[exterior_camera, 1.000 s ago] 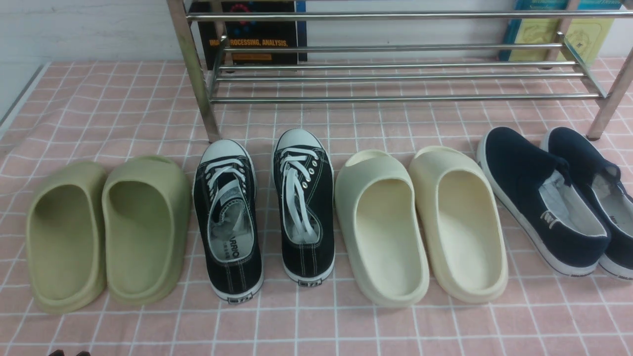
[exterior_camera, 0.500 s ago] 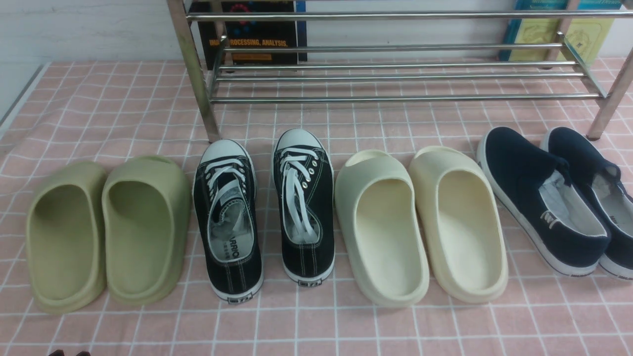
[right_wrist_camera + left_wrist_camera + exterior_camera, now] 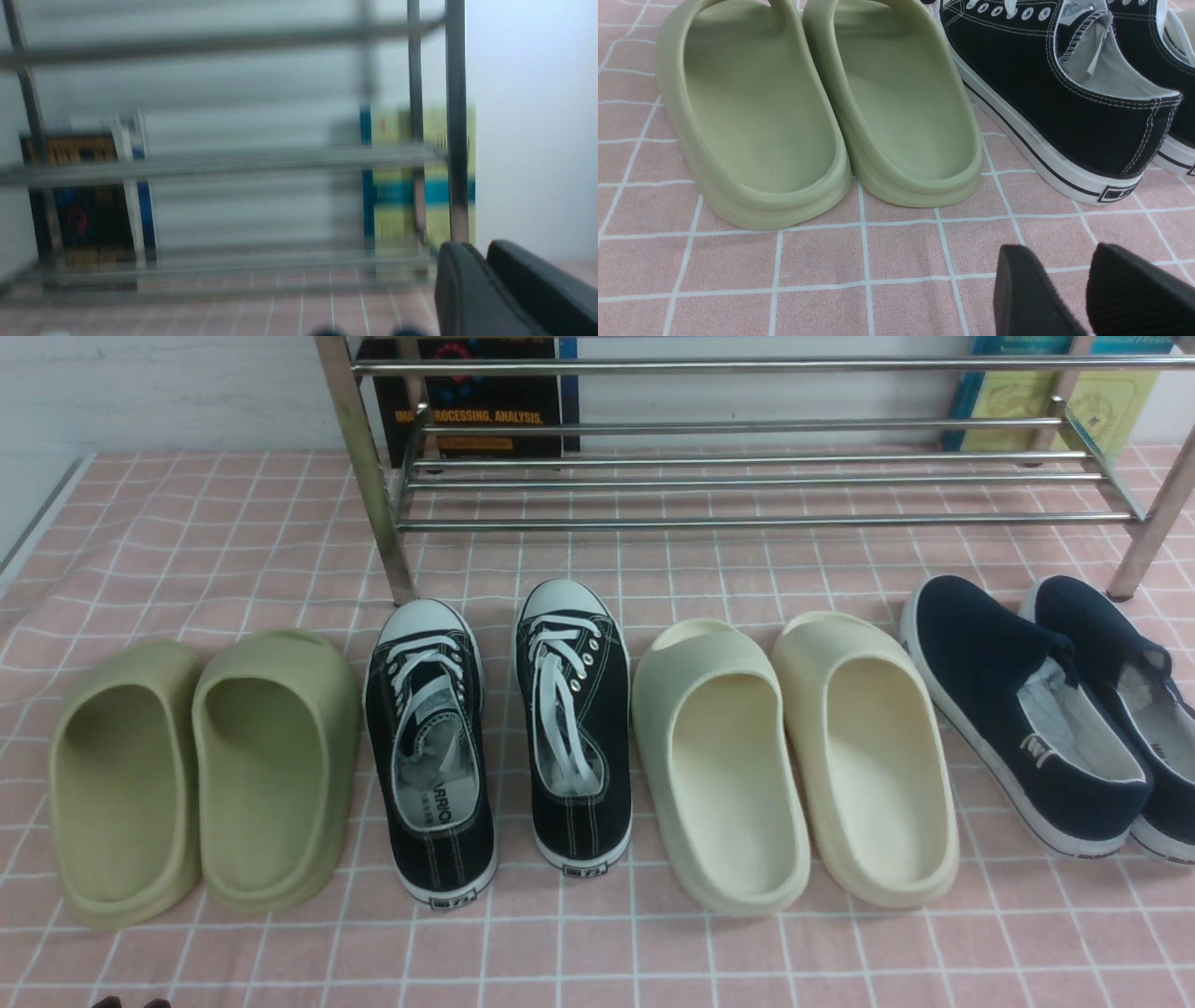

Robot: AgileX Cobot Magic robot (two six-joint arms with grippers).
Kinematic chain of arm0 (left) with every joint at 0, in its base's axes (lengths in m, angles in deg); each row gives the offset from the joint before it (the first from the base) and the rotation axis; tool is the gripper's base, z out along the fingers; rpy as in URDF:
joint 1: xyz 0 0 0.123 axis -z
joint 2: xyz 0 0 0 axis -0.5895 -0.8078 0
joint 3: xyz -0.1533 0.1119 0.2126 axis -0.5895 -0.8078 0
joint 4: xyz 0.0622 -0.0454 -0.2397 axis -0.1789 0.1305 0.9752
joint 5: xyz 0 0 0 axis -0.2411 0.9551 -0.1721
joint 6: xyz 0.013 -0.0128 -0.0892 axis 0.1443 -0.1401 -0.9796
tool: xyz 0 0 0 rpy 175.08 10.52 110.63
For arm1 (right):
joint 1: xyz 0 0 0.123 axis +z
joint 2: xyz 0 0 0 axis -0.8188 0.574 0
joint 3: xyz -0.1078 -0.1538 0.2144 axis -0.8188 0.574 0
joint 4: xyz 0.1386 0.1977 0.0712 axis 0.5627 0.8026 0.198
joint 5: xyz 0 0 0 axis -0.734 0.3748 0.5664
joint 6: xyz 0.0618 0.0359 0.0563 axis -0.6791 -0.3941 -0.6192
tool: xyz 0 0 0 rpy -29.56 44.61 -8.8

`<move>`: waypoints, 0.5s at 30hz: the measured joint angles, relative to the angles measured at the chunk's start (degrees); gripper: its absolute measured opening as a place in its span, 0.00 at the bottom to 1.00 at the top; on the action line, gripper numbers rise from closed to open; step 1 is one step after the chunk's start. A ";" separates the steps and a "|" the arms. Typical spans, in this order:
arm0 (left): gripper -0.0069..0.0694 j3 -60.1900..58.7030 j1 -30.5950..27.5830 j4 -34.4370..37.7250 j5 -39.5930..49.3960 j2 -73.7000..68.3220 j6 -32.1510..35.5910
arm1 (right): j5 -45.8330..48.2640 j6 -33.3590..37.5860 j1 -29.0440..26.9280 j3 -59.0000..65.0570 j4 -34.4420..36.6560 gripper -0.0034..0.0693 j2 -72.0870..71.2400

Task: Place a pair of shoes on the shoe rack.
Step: Use the right arm to grab the shoe closest to it

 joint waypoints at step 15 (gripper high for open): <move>0.40 0.00 0.00 0.00 0.00 0.00 0.00 | -15.02 -1.82 0.00 -2.29 -4.44 0.17 2.57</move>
